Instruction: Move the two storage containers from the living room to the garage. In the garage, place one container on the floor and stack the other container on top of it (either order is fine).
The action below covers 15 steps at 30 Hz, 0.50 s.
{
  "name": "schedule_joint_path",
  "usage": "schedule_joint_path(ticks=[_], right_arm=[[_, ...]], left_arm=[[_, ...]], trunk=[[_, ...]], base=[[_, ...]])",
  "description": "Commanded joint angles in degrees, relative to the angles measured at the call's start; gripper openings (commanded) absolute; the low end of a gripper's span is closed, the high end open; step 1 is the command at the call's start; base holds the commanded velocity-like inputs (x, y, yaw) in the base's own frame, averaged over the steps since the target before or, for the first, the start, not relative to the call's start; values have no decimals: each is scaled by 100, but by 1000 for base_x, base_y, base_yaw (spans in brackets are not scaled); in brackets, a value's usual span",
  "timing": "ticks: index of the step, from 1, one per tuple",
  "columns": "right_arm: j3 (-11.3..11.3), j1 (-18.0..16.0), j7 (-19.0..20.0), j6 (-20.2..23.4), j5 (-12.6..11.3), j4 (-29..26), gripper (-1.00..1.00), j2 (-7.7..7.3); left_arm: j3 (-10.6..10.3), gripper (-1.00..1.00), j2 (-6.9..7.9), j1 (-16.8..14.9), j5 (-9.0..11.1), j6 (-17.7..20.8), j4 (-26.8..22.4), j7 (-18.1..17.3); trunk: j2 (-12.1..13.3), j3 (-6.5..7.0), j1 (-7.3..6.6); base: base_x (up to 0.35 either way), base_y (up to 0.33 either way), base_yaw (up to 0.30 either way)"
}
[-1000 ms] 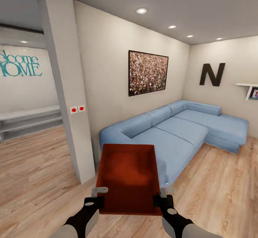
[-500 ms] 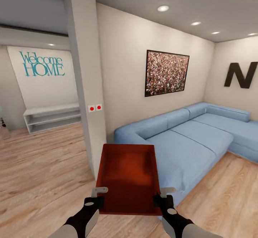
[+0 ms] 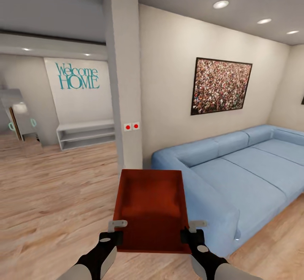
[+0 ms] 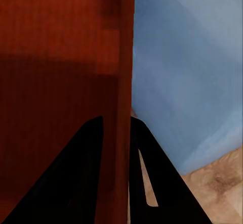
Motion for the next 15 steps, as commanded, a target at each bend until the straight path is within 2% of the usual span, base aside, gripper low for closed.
schedule_joint_path(ticks=[1, 15], right_arm=[[-125, -1, -54, -15, -42, 11, -100, -2], [-125, -1, -47, -15, -47, 11, -100, -2]], left_arm=[[92, -100, 16, -2, -105, 41, -28, 81], [92, -100, 16, -2, -105, 41, -27, 81]], trunk=[[-5, -2, 3], [-5, -2, 3]], base=[[76, 0, 300], [78, 0, 300]])
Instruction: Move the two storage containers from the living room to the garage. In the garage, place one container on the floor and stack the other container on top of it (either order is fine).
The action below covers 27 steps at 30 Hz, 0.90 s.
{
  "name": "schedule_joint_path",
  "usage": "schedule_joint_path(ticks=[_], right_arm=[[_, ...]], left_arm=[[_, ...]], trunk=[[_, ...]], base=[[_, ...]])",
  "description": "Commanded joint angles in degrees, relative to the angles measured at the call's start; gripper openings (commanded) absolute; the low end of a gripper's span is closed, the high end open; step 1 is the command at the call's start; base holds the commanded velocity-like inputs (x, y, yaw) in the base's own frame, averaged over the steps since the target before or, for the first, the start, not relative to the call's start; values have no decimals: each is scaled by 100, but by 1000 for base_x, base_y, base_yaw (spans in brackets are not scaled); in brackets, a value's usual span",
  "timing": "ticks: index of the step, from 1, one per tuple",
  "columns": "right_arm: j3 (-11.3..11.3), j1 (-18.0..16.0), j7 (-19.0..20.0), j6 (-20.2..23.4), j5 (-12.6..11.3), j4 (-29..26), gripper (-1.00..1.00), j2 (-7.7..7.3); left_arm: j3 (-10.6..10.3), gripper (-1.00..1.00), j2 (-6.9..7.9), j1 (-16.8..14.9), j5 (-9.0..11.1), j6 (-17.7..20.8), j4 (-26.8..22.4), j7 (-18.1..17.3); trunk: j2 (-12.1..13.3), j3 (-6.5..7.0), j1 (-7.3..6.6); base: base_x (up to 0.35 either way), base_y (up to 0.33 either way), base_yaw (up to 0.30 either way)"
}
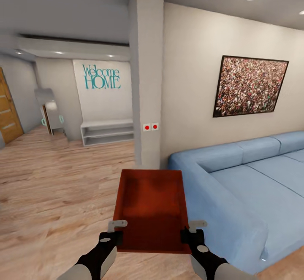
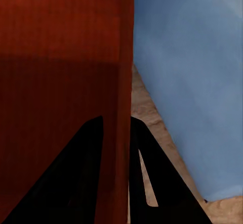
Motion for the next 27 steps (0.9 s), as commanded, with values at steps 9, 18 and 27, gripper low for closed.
schedule_joint_path(ticks=[9, 18, 27], right_arm=[[-139, 0, -48, -12, -27, 9, -100, -3], [-139, -1, -50, -12, -27, 9, -100, -2], [-139, -1, -51, -12, -27, 9, -100, -1]], left_arm=[[92, -100, 16, -2, -102, 40, -28, 80], [92, -100, 16, -2, -101, 40, -22, 80], [92, -100, 16, -2, -101, 40, -19, 80]], trunk=[[-5, -2, 3], [-5, -2, 3], [-5, -2, 3]], base=[[82, 0, 300], [103, 0, 300], [116, 0, 300]])
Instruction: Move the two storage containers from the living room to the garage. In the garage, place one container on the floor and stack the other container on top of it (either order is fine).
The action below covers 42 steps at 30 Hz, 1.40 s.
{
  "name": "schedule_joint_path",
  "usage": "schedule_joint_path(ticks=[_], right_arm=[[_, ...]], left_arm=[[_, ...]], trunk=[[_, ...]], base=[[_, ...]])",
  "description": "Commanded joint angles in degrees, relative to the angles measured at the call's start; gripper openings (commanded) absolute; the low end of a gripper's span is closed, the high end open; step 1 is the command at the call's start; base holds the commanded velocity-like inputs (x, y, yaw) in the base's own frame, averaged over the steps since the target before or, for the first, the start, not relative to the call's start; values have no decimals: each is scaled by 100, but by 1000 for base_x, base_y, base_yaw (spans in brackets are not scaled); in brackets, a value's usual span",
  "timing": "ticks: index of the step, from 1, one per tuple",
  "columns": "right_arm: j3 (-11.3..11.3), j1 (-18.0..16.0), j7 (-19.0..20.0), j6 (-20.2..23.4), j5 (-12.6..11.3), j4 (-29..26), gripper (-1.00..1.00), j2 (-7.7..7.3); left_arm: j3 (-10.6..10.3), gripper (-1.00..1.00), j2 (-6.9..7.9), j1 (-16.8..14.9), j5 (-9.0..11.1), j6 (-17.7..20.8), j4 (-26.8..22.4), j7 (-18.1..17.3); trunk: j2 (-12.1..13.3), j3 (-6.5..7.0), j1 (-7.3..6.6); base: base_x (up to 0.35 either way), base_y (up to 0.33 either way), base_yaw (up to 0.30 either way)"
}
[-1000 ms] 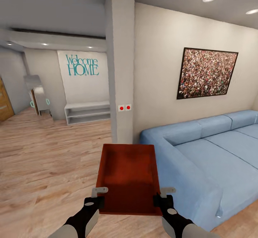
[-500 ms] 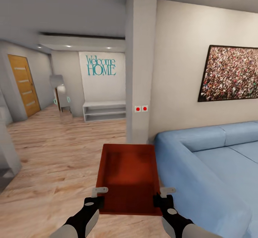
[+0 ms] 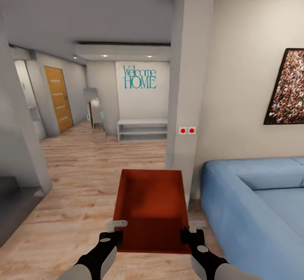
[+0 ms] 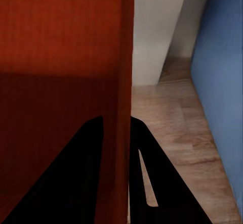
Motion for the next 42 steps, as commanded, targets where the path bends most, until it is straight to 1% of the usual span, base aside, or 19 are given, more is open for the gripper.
schedule_joint_path(ticks=[1, 31, 42], right_arm=[[-143, 0, -48, -13, -24, 7, -100, -1], [-143, 0, -50, -13, -24, 7, -100, -1], [-143, 0, -53, -13, -24, 7, -100, 1]], left_arm=[[84, -100, 17, -1, -93, 41, -25, 84], [84, -100, 17, -1, -93, 41, -34, 85], [84, -100, 17, -1, -93, 41, -33, 84]], trunk=[[-5, -2, 3], [-5, -2, 3], [-5, -2, 3]], base=[[117, 0, 300], [119, 0, 300], [175, 0, 288]])
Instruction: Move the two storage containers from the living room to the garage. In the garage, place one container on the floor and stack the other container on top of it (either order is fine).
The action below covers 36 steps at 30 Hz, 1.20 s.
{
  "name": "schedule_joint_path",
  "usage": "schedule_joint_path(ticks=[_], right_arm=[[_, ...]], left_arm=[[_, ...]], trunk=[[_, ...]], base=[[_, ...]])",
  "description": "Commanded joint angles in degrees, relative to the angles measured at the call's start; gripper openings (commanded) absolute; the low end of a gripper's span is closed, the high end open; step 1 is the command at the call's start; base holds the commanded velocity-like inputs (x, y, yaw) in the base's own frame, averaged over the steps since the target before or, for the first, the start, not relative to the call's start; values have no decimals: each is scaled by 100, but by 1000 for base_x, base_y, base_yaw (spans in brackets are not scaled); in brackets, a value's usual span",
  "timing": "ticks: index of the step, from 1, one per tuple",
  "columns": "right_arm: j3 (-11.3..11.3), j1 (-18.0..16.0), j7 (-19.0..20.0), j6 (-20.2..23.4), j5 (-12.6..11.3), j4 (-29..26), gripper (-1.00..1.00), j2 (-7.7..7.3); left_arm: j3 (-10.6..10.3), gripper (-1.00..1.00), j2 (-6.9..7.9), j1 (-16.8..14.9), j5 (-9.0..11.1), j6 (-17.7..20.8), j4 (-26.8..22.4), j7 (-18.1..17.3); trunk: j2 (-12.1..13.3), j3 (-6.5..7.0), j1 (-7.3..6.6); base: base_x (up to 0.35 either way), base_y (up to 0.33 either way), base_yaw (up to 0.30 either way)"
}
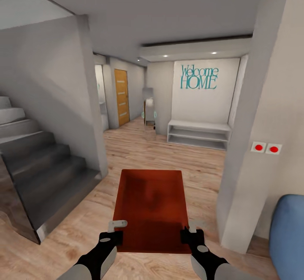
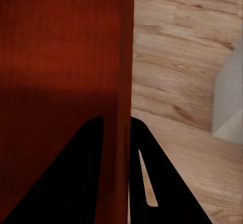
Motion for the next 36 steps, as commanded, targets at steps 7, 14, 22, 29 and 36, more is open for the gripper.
schedule_joint_path(ticks=[7, 14, 22, 29, 36], right_arm=[[-135, -3, -52, -13, -36, 10, -100, 4], [-135, -3, -52, -3, -40, 10, -100, -4], [-132, -1, -69, -7, -62, 10, -100, 14], [-132, 0, -78, -12, -34, 10, -100, 21], [-131, -2, -78, -13, -33, 10, -100, 22]], left_arm=[[93, -100, 14, -2, -103, 41, -21, 83], [93, -100, 14, -2, -103, 41, -21, 83], [93, -100, 14, -2, -103, 41, -21, 83], [92, -100, 14, -2, -103, 41, -21, 83], [92, -100, 14, -2, -103, 41, -21, 83]], trunk=[[-4, -2, 5], [-4, -2, 5], [-4, -2, 5], [-4, -2, 5], [-4, -2, 5]], base=[[309, 0, 39], [322, 0, 0], [322, 0, 0], [322, 0, 0], [322, 0, 0]])
